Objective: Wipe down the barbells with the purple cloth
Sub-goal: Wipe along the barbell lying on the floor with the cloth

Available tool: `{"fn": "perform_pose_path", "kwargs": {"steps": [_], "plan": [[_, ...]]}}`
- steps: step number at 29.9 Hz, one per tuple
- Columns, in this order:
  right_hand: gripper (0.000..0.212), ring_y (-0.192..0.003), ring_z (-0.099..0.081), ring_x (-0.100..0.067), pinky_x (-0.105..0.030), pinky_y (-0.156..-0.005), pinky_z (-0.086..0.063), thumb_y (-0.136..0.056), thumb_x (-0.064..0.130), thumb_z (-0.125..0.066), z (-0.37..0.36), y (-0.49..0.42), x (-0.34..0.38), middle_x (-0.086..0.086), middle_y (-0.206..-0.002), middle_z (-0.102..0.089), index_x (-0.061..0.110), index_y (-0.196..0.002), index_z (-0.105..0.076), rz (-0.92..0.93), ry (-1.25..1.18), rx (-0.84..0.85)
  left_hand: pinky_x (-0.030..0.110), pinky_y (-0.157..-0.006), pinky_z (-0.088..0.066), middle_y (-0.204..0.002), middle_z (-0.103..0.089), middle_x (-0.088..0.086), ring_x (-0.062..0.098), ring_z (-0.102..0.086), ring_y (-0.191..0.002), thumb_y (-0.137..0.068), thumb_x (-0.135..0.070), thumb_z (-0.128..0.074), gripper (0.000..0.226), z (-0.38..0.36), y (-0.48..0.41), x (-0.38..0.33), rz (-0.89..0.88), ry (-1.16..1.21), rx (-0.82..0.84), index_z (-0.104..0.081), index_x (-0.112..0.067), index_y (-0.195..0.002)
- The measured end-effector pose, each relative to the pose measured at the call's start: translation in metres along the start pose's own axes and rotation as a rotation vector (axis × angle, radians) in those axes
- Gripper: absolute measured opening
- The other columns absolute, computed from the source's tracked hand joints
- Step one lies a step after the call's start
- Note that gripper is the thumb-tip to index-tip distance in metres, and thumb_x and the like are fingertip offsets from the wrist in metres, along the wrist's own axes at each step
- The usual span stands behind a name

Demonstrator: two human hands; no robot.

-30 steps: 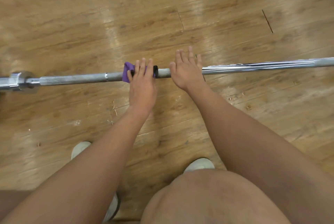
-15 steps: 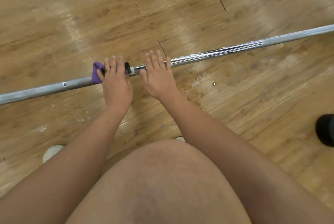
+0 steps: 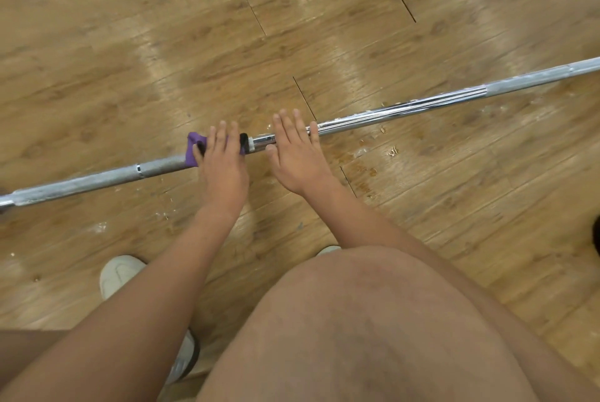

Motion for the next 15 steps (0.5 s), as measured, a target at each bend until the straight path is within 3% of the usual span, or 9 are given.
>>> {"fn": "perform_pose_path", "kwargs": {"steps": [4,8,11,15], "plan": [[0.062,-0.154,0.018,-0.020,-0.044,-0.120,0.017,-0.109,0.037,-0.022,0.002,0.006,-0.001,-0.002,-0.170,0.007,0.012,-0.162,0.000,0.005,-0.012,0.032,0.052,-0.123,-0.011,-0.166,-0.024,0.009,0.024,-0.016,-0.154,-0.105,-0.007,-0.038,0.055,-0.001,0.007,-0.010,-0.097,-0.067,0.060,-0.025,-0.012,-0.159],[0.062,-0.154,0.020,-0.020,-0.044,-0.120,0.018,-0.109,0.037,-0.020,0.001,0.011,-0.001,-0.002,-0.169,0.009,0.012,-0.161,0.002,0.003,-0.017,0.044,0.052,-0.122,-0.018,-0.162,-0.032,0.011,0.025,-0.023,-0.152,-0.103,-0.003,-0.039,0.054,0.006,0.004,0.010,-0.005,-0.027,0.016,-0.031,-0.010,-0.156],[0.063,-0.153,0.021,-0.021,-0.045,-0.120,0.019,-0.109,0.038,-0.021,-0.003,0.014,0.000,-0.002,-0.169,0.011,0.012,-0.161,0.003,0.000,0.002,0.028,0.053,-0.122,-0.013,-0.160,-0.036,0.009,0.025,-0.024,-0.151,-0.101,-0.004,-0.042,0.052,0.003,0.003,0.007,0.075,-0.021,0.004,-0.035,-0.010,-0.153],[0.063,-0.153,0.020,-0.022,-0.044,-0.119,0.020,-0.109,0.037,-0.022,-0.007,0.018,0.000,-0.002,-0.169,0.010,0.012,-0.161,0.002,-0.009,0.015,-0.001,0.053,-0.122,-0.004,-0.165,-0.025,0.008,0.025,-0.015,-0.154,-0.102,-0.005,-0.041,0.058,-0.009,0.011,-0.022,0.014,-0.014,0.046,-0.027,-0.013,-0.157]]}}
Point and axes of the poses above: each hand's wrist, its own y-axis away from the middle knuckle, its own z-axis out of the back of the hand, x = y × z, the point moved 1 cm from there along -y, towards the middle knuckle
